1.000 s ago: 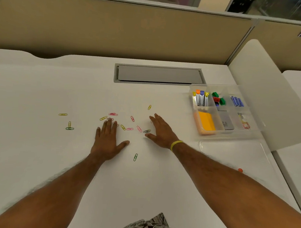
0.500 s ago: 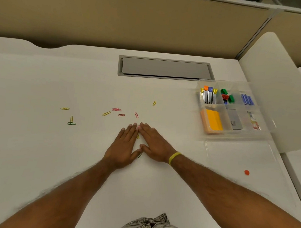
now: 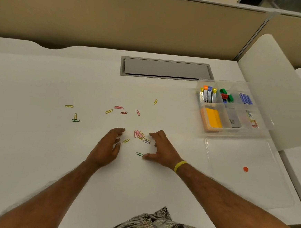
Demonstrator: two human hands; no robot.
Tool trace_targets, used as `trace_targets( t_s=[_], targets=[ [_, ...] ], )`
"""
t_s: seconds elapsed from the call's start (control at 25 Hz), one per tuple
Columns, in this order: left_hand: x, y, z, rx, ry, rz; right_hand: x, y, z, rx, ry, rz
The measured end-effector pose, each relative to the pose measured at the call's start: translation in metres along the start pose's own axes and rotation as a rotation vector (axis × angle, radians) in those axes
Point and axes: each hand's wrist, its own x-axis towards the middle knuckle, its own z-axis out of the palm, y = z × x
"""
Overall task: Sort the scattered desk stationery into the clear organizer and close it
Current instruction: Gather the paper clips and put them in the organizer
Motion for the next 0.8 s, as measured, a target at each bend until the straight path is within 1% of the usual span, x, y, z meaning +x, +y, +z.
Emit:
trace_targets(
  t_s=[0.08, 0.24, 0.36, 0.48, 0.56, 0.6, 0.68, 0.76, 0.8],
  targets=[
    [0.003, 0.001, 0.0, 0.015, 0.038, -0.032, 0.004, -0.01, 0.008, 0.023, -0.02, 0.057],
    [0.01, 0.007, 0.005, -0.013, 0.084, -0.066, 0.024, -0.028, 0.013, 0.201, 0.034, 0.133],
    [0.014, 0.012, 0.009, -0.017, 0.087, -0.112, 0.037, -0.033, 0.012, 0.221, 0.104, 0.138],
    [0.02, 0.018, 0.01, -0.042, 0.1, -0.148, 0.044, -0.03, 0.012, 0.241, 0.175, 0.074],
    [0.025, 0.02, 0.009, -0.041, 0.096, -0.15, 0.046, -0.025, 0.005, 0.168, 0.218, -0.014],
    [0.028, 0.022, 0.008, -0.017, 0.081, -0.147, 0.046, -0.024, 0.001, 0.098, 0.207, -0.056],
    [0.035, 0.023, 0.006, 0.098, 0.02, -0.119, 0.049, -0.025, -0.007, -0.09, 0.096, -0.099],
    [0.043, 0.024, 0.008, 0.27, -0.075, -0.078, 0.053, -0.029, -0.007, -0.263, -0.025, -0.069],
    [0.047, 0.025, 0.009, 0.34, -0.118, -0.07, 0.055, -0.032, -0.006, -0.292, -0.05, -0.053]
  ],
)
